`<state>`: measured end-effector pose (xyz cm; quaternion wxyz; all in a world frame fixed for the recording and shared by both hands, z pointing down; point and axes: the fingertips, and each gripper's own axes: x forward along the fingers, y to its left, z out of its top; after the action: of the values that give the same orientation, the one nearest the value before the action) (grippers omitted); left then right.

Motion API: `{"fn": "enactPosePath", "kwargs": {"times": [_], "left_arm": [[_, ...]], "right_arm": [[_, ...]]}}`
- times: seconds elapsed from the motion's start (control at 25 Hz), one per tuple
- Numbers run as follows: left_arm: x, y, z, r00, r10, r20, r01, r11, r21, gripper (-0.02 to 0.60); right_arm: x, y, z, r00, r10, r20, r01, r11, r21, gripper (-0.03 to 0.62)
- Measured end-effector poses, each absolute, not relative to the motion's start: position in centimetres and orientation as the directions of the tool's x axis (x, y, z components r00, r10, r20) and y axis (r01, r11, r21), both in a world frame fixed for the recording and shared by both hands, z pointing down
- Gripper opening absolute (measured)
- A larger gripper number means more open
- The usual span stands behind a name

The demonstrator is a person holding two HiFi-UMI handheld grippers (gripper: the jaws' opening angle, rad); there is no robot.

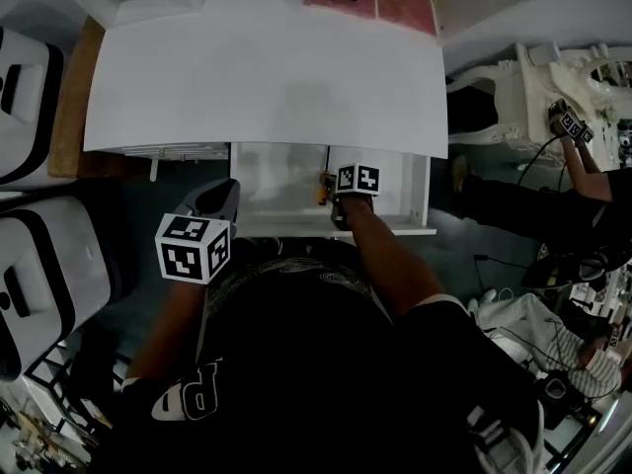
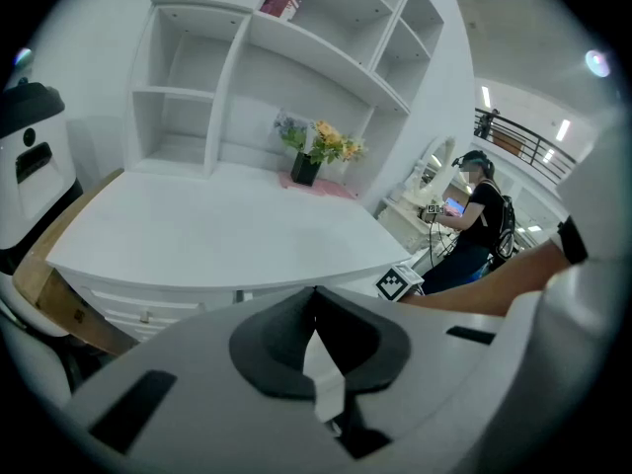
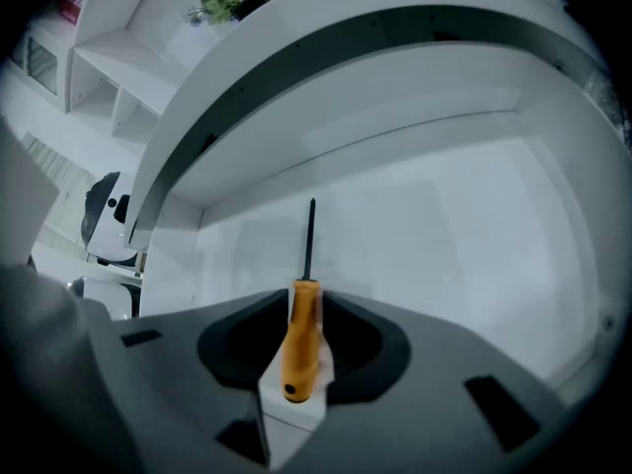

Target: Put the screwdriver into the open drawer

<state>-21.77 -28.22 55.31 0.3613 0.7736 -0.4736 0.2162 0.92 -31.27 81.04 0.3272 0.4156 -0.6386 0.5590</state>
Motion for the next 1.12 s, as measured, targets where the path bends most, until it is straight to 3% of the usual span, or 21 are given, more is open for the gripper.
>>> {"fn": "enactPosePath", "kwargs": {"times": [0.68, 0.8, 0.96, 1.12], "left_arm": [[-19.8, -28.7, 55.0, 0.519, -0.572, 0.635, -0.855, -0.345, 0.388, 0.012], [-18.7, -29.0, 55.2, 0.541, -0.562, 0.625, -0.841, -0.369, 0.396, 0.011], [-17.0, -29.1, 54.5, 0.565, -0.561, 0.605, -0.825, -0.400, 0.400, 0.011], [-15.3, -28.7, 53.3, 0.571, -0.576, 0.585, -0.821, -0.418, 0.390, 0.012]], "right_arm": [[2.1, -31.7, 77.2, -0.446, -0.258, 0.857, -0.891, 0.034, -0.453, 0.130], [2.2, -31.9, 74.9, -0.474, -0.316, 0.822, -0.872, 0.041, -0.488, 0.105], [1.9, -31.8, 70.6, -0.522, -0.399, 0.753, -0.841, 0.094, -0.533, 0.021], [2.0, -31.4, 65.2, -0.582, -0.487, 0.651, -0.794, 0.168, -0.584, 0.011]]}}
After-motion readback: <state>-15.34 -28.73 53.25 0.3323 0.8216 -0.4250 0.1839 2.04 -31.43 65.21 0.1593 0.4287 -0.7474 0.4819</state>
